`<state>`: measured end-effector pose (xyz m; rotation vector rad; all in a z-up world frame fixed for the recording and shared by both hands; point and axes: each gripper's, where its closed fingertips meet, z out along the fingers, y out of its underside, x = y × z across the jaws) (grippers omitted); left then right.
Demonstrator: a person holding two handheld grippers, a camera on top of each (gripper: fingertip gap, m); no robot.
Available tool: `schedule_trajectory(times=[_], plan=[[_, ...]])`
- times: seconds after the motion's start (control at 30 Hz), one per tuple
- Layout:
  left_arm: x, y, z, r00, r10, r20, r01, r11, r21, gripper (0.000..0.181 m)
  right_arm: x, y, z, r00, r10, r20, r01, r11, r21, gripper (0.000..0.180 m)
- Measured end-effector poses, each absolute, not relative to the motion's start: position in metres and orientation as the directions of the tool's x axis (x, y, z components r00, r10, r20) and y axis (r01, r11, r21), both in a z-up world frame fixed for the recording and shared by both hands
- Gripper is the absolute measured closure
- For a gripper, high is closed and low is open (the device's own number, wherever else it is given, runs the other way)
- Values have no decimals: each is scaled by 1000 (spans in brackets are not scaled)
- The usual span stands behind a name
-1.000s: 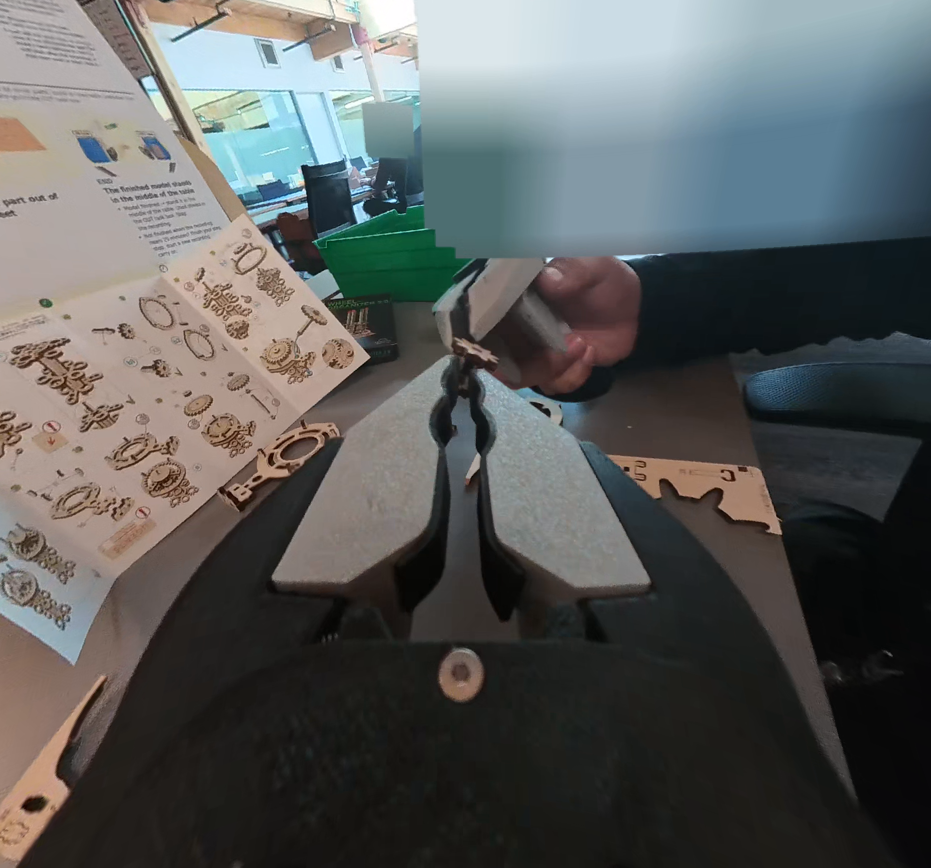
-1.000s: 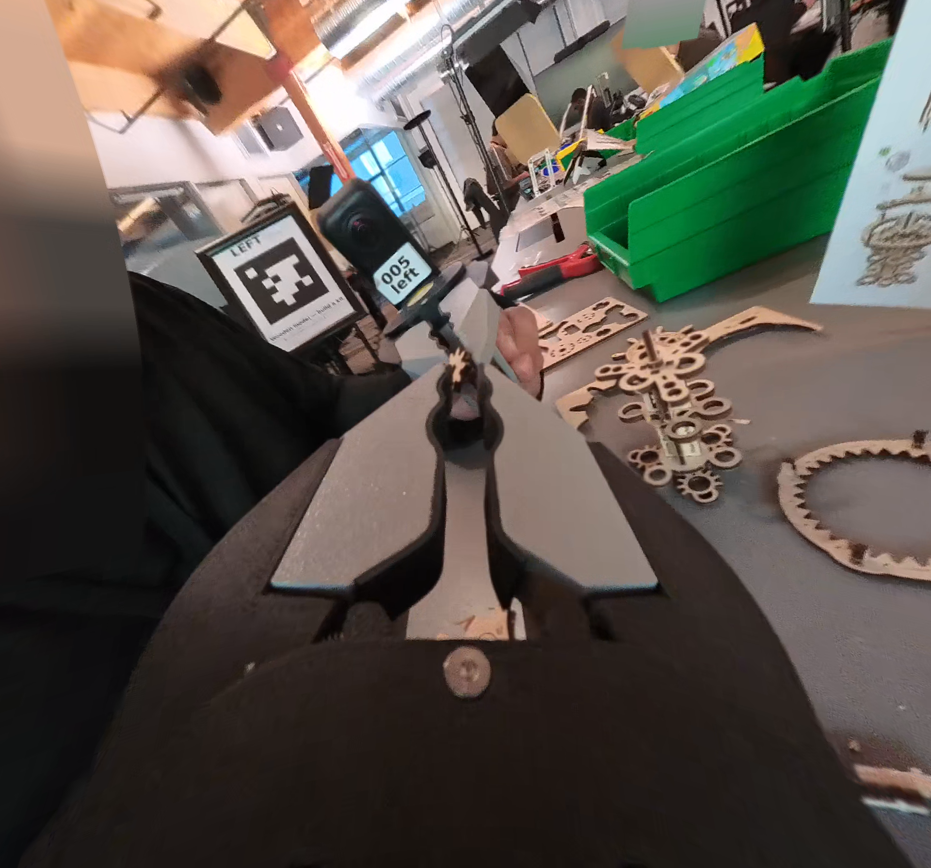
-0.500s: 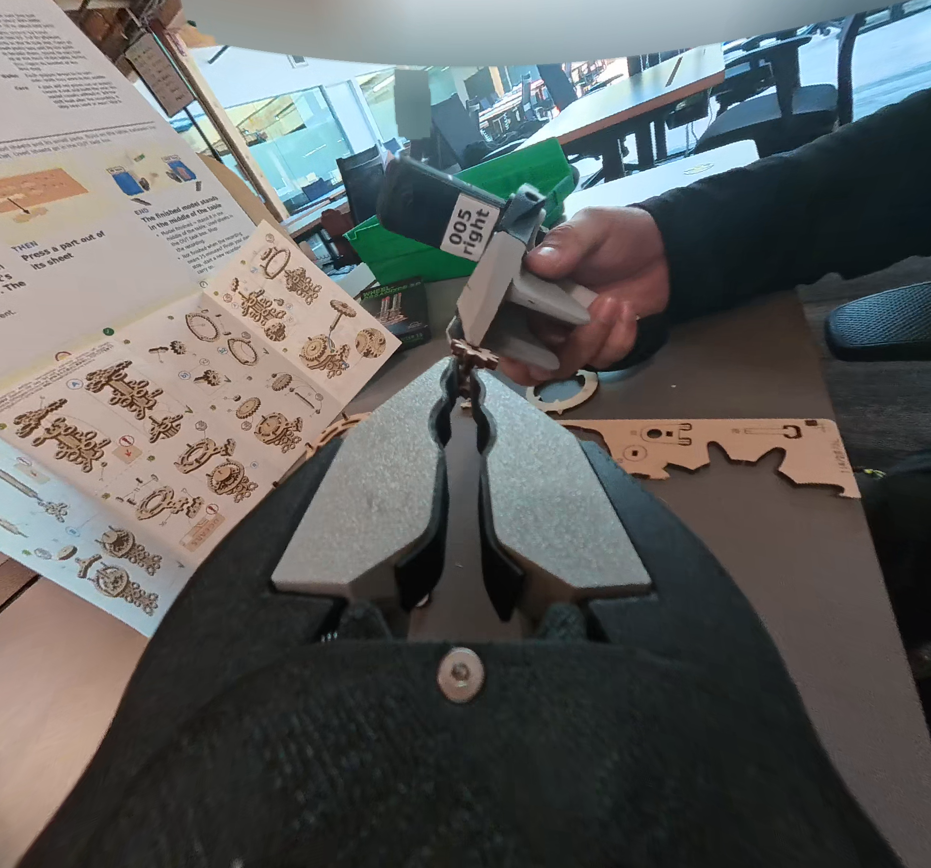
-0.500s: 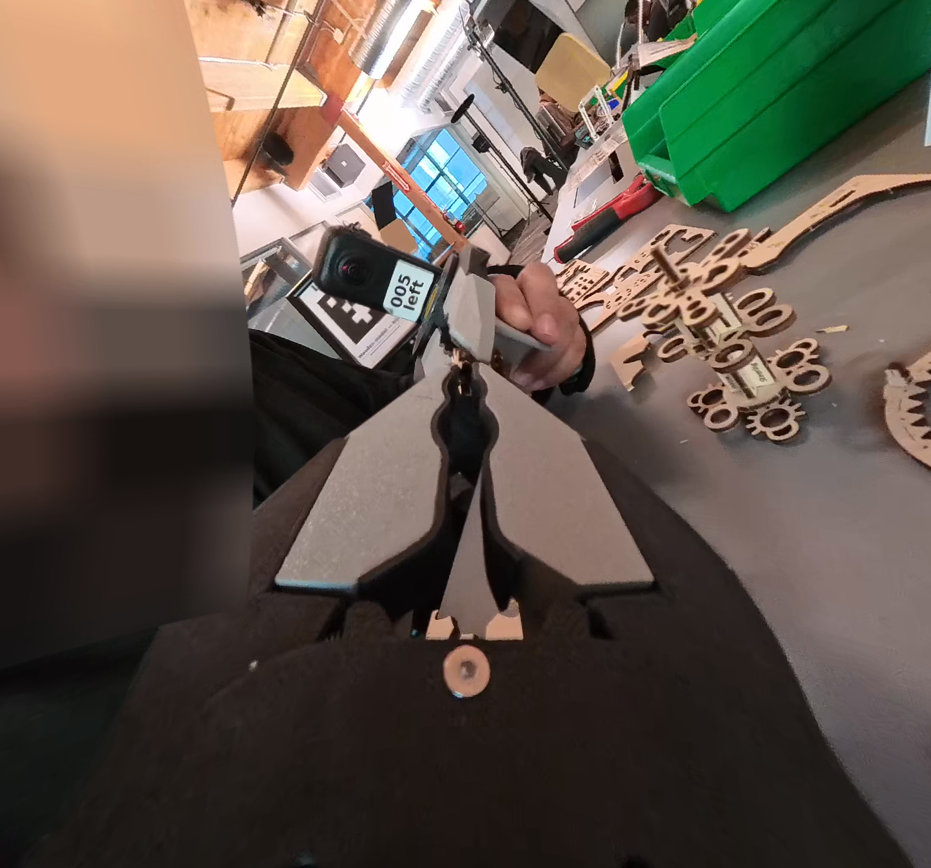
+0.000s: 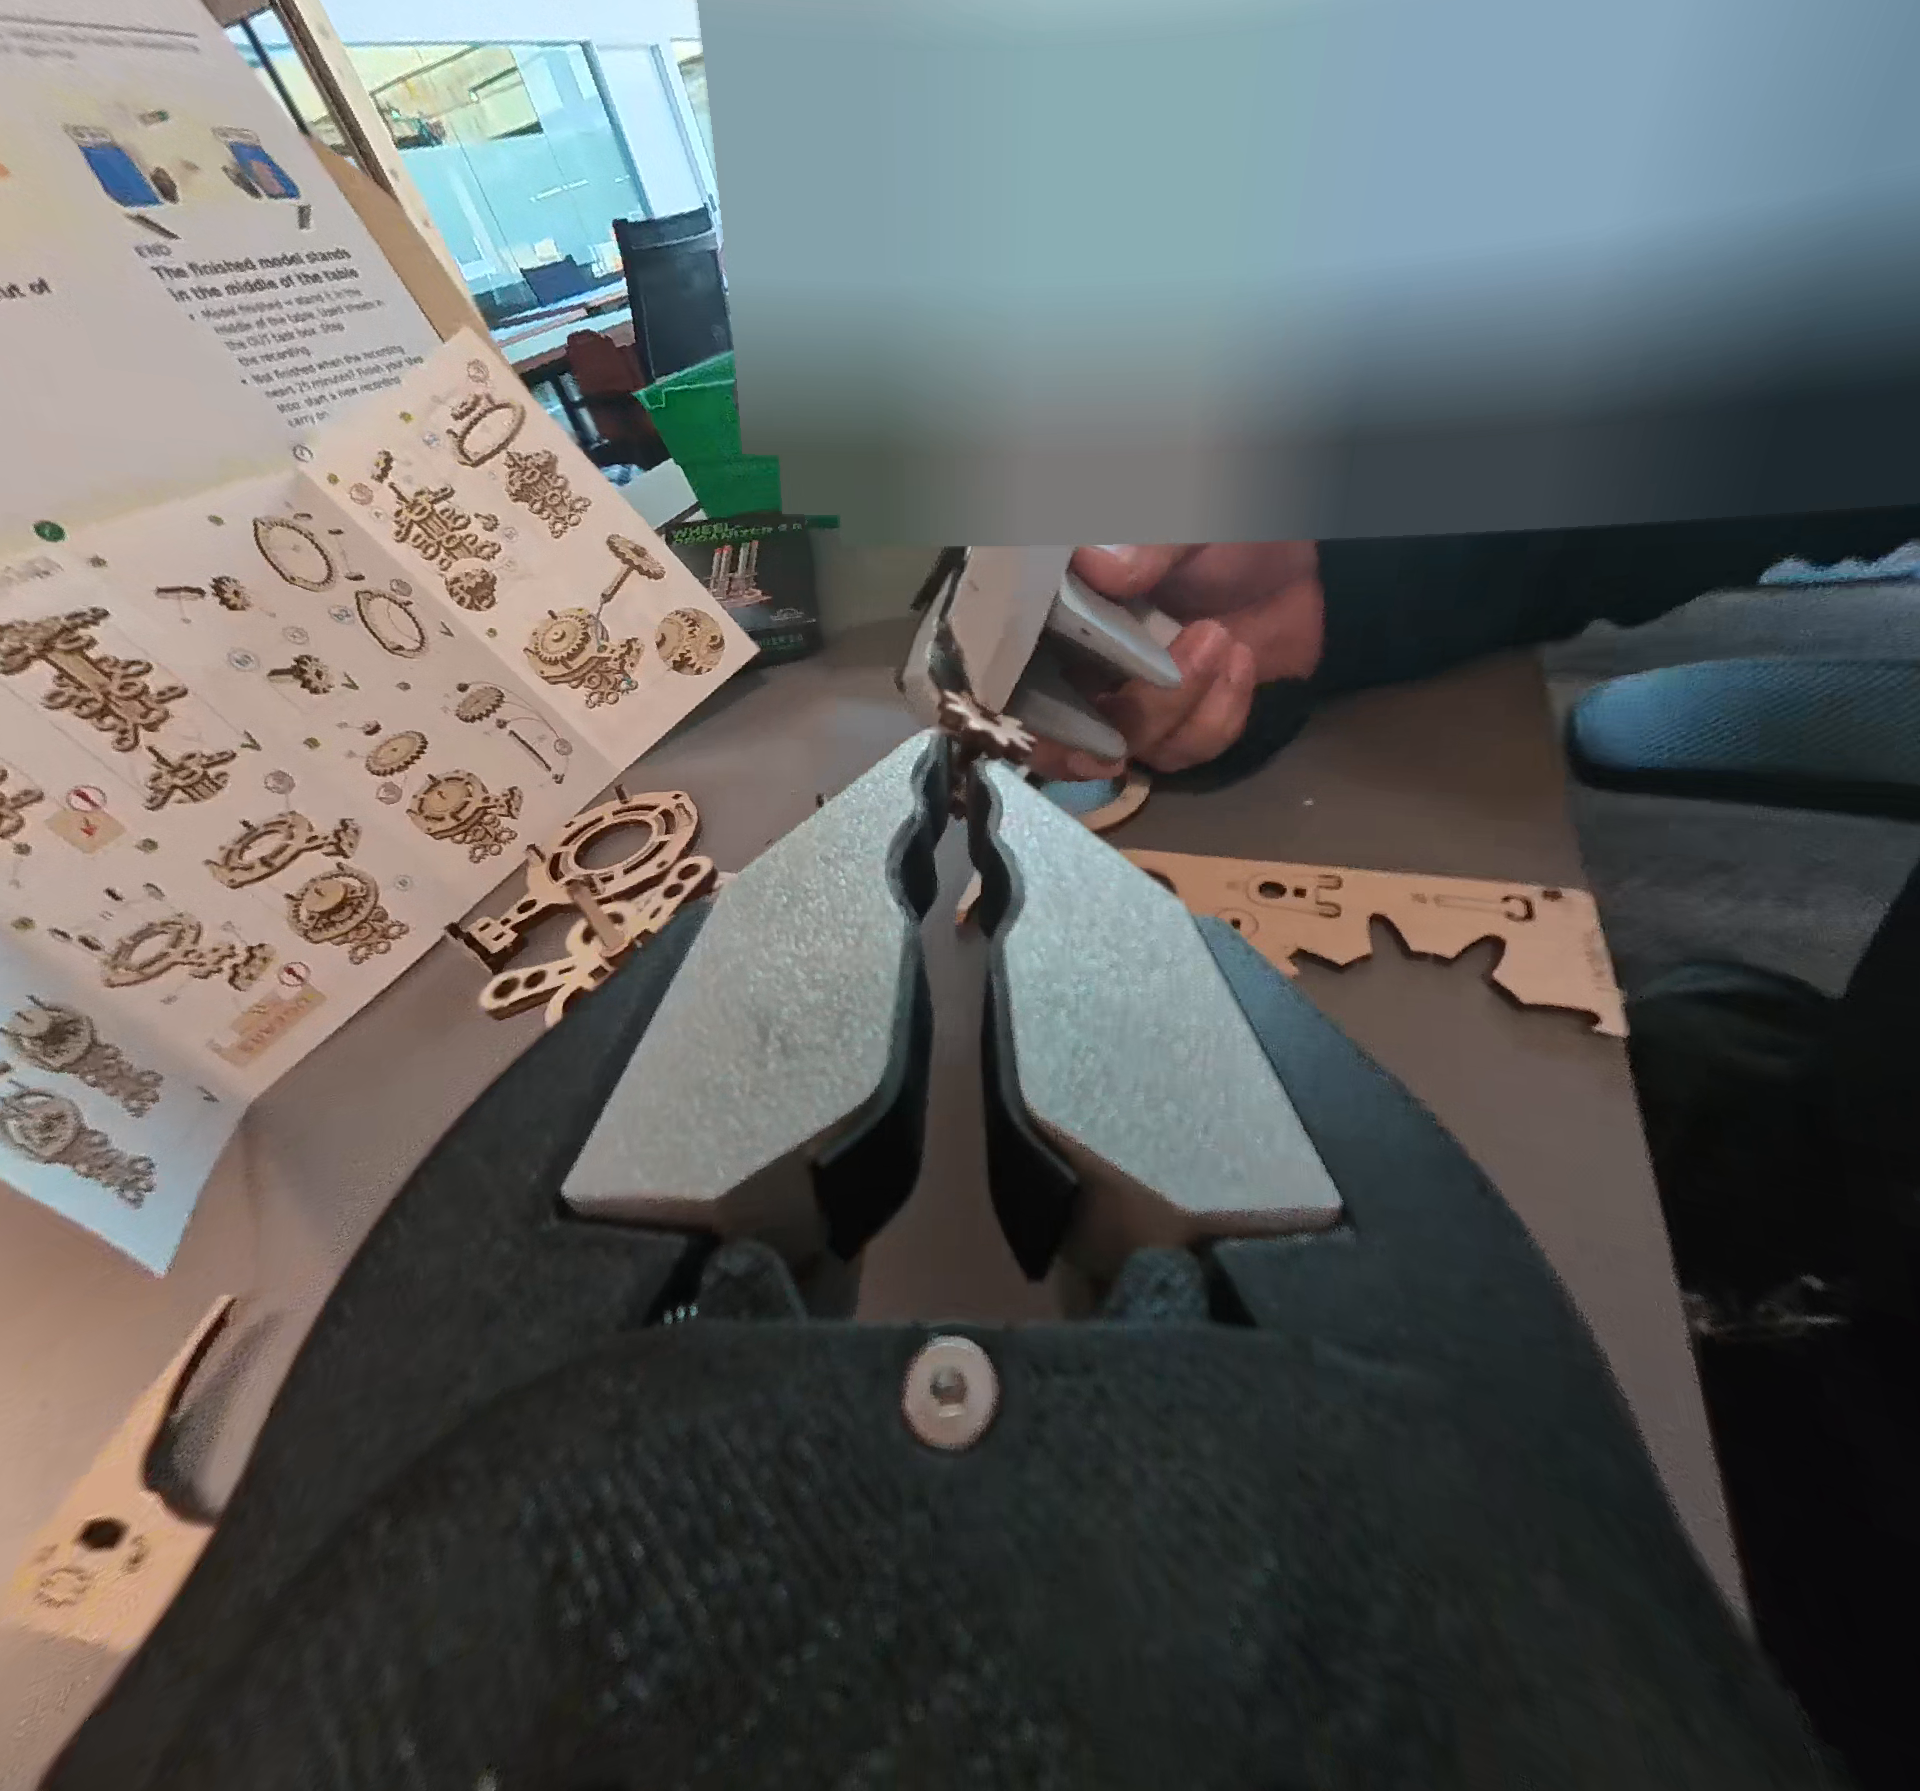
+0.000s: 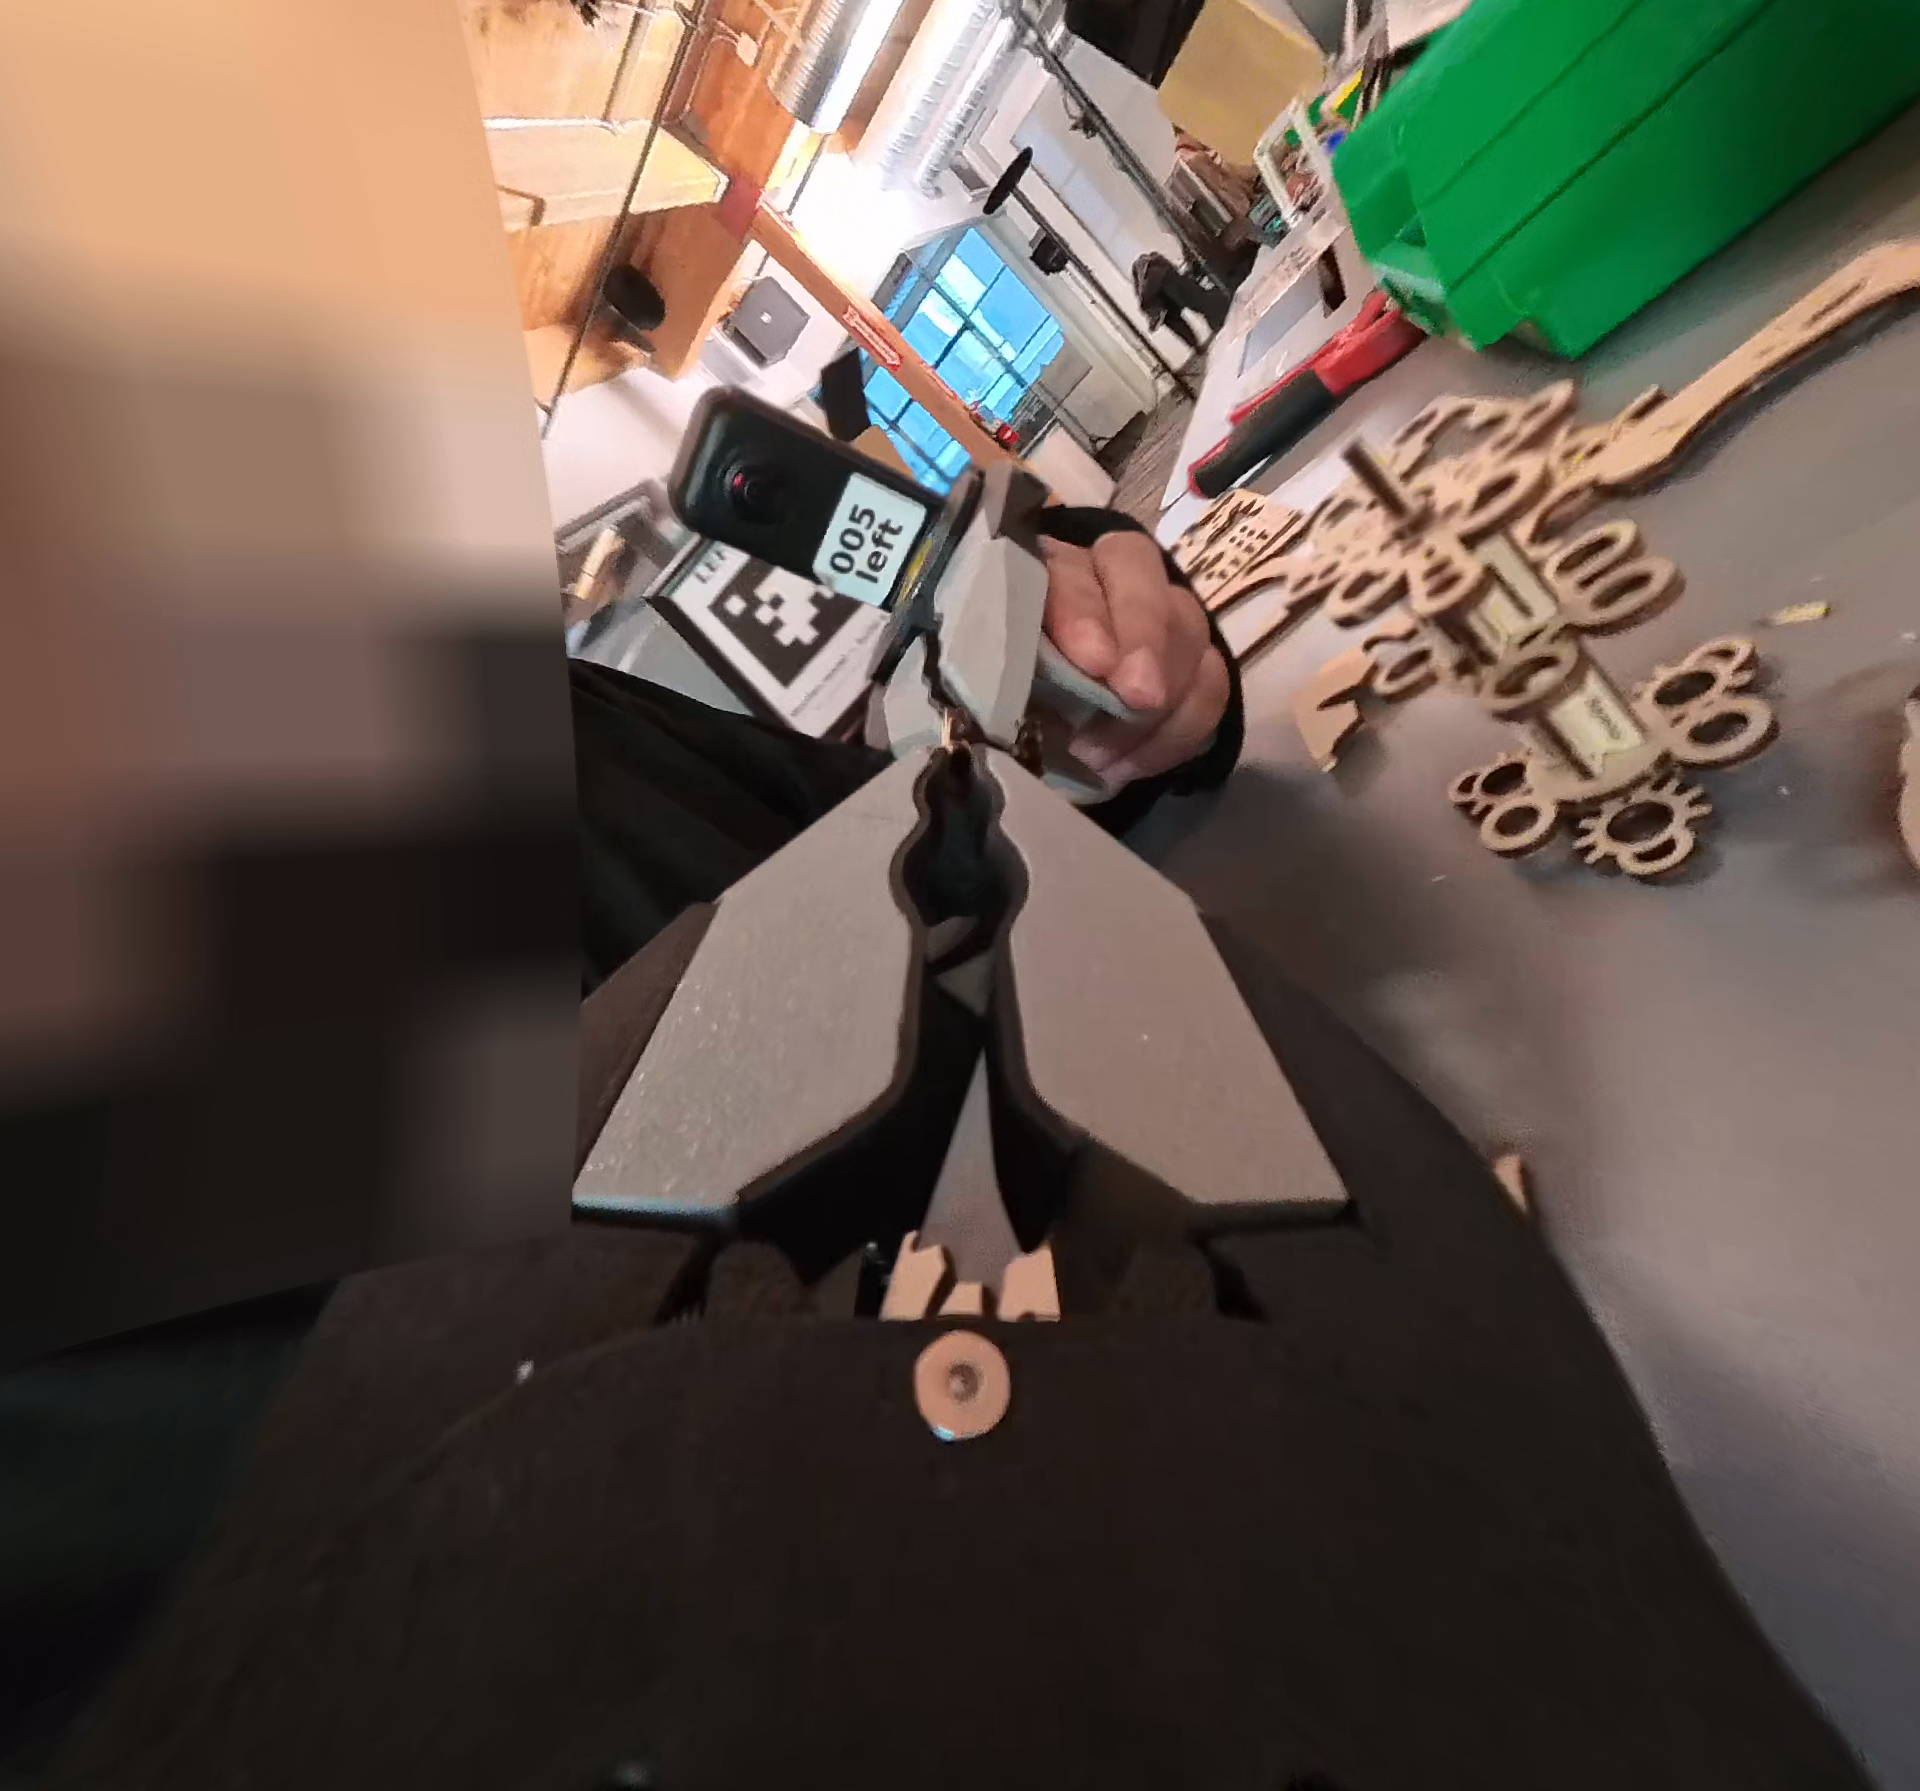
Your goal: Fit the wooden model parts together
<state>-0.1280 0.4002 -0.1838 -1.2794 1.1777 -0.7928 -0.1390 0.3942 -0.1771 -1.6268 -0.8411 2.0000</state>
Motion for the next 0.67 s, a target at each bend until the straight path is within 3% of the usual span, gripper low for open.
schedule_trajectory(times=[0.03, 0.2, 0.47, 0.67], plan=[[-128, 400, -182, 263, -947, -185, -143, 151, -978, 181, -139, 394, -175, -204, 702, -682, 38, -691, -722, 180], [-127, 396, -180, 228, -956, -183, -120, 159, -980, 181, -139, 391, -172, -153, 818, -555, 36, -556, -830, 180], [-130, 397, -189, 243, -925, -292, -206, 245, -947, 181, -141, 390, -182, -228, 678, -699, 104, -697, -709, 180], [-128, 403, -186, 285, -910, -300, -207, 247, -947, 181, -137, 393, -183, -203, 678, -706, 107, -702, -705, 179]])
